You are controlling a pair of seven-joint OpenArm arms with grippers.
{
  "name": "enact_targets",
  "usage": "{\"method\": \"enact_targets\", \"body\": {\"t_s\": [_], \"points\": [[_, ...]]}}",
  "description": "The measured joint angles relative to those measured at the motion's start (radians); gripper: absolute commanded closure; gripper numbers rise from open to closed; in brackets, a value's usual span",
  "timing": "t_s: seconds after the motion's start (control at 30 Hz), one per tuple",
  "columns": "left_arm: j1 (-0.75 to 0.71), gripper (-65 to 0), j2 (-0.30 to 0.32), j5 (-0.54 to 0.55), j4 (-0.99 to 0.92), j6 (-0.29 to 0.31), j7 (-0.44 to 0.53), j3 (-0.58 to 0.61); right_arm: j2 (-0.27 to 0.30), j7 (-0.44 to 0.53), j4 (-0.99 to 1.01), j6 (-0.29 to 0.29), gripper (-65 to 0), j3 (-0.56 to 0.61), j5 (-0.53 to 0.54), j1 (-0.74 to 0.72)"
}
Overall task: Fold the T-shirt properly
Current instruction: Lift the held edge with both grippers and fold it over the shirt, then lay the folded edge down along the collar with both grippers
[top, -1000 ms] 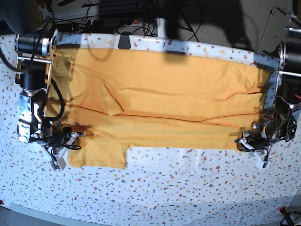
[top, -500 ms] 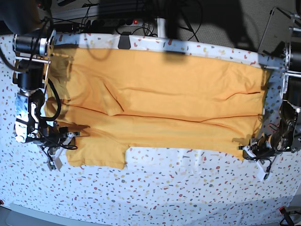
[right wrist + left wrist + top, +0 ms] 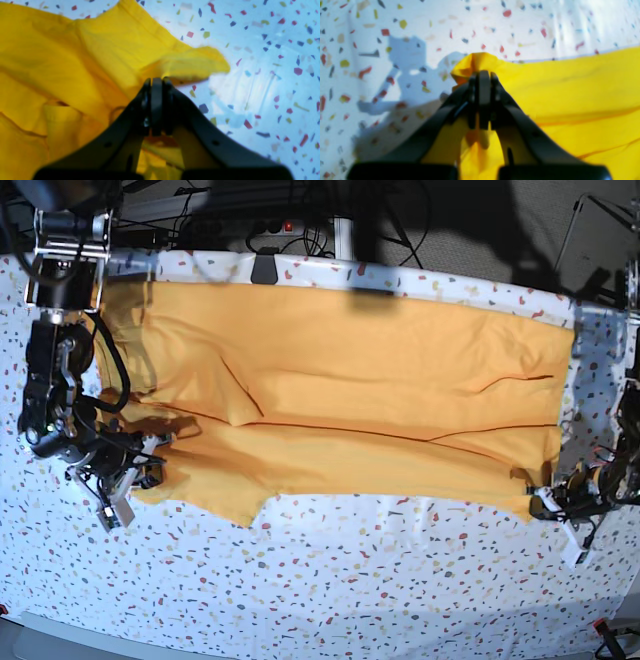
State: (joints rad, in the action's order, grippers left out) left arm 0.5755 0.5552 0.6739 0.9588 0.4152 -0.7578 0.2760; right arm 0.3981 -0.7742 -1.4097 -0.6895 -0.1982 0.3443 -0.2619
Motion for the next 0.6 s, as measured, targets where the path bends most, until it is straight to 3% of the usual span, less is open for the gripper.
{"method": "enact_targets", "body": {"t_s": [0.17, 0.27, 0.6], "points": [[-0.149, 0.0, 0.051, -0.006, 0.202, -0.008, -0.013, 0.0, 0.004, -0.073, -0.153, -0.002, 0.0, -0.124, 0.121, 0.093], [-0.22, 0.0, 0.06, -0.041, 0.323, -0.048, -0.014, -0.034, 0.003, -0.121, -0.241, -0.003, 0.0, -0.175, 0.171, 0.155], [-0.479, 0.0, 0.06, -0.049, 0.636, -0.064, -0.059, -0.253, 0.003, -0.163, -0.442, -0.004, 0.0, -0.22, 0.209, 0.328]]}}
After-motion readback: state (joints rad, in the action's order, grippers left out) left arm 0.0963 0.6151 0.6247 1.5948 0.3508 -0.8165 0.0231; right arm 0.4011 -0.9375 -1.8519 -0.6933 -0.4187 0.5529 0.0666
